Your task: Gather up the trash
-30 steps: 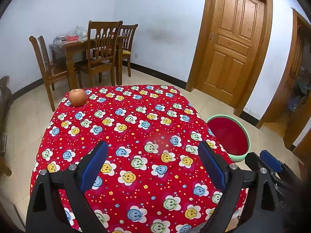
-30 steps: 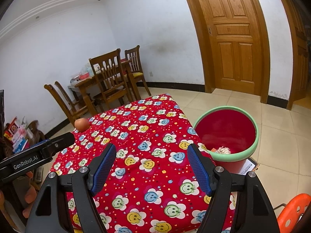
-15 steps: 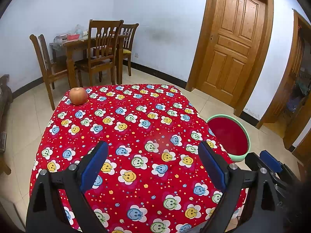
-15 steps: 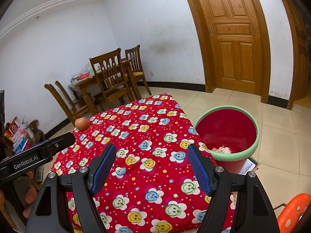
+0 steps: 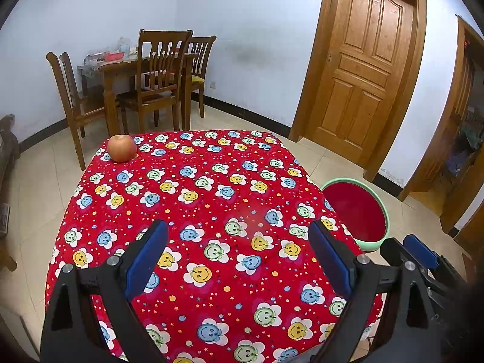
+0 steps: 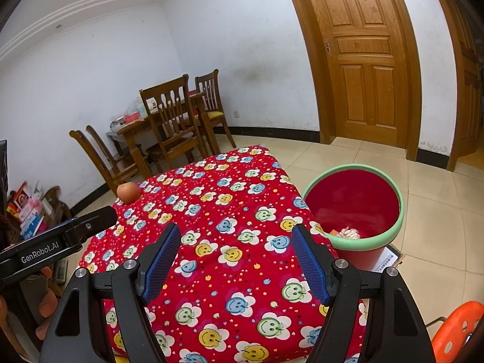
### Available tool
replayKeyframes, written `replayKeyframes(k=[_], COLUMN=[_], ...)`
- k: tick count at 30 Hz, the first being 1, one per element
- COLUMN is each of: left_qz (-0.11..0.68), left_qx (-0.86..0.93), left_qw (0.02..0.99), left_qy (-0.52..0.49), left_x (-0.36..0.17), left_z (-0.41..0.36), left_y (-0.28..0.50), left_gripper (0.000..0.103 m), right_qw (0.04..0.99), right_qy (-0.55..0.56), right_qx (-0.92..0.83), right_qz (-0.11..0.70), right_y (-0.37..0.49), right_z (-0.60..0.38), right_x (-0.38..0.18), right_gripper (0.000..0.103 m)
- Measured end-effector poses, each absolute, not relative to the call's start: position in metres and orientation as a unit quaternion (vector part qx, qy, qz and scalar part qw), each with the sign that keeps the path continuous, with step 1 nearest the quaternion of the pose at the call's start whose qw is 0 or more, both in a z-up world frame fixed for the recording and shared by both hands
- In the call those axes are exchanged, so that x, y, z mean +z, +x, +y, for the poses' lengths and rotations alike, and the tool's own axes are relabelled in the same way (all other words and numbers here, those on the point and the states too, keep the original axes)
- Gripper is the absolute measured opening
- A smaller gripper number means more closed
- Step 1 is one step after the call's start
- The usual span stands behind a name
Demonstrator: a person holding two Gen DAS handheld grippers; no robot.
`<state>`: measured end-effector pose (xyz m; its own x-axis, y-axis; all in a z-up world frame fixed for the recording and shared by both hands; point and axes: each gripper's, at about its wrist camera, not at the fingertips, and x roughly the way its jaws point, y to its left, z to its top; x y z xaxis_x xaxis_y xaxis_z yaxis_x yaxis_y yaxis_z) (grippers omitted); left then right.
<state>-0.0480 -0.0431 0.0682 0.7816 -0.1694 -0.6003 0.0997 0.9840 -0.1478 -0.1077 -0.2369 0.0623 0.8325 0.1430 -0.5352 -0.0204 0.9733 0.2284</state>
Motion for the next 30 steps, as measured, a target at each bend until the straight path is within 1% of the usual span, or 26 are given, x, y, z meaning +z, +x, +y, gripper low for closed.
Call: replayKeyframes(k=[30], left_qz=[0.324], left_qx=[-0.068], left_qw=[0.942], left_qy=[-0.058], left_x=[0.0635], left_z=[-0.0421], left_y=[-0.0524], left_gripper=[0.092], right_qw=[0.95], right_qy=[0.108], right_qx=[0.043], right_qz=[0.288], right_y=[-0.1083], right_z=[-0.2333], right_x=[0.0621], right_gripper=[0.076])
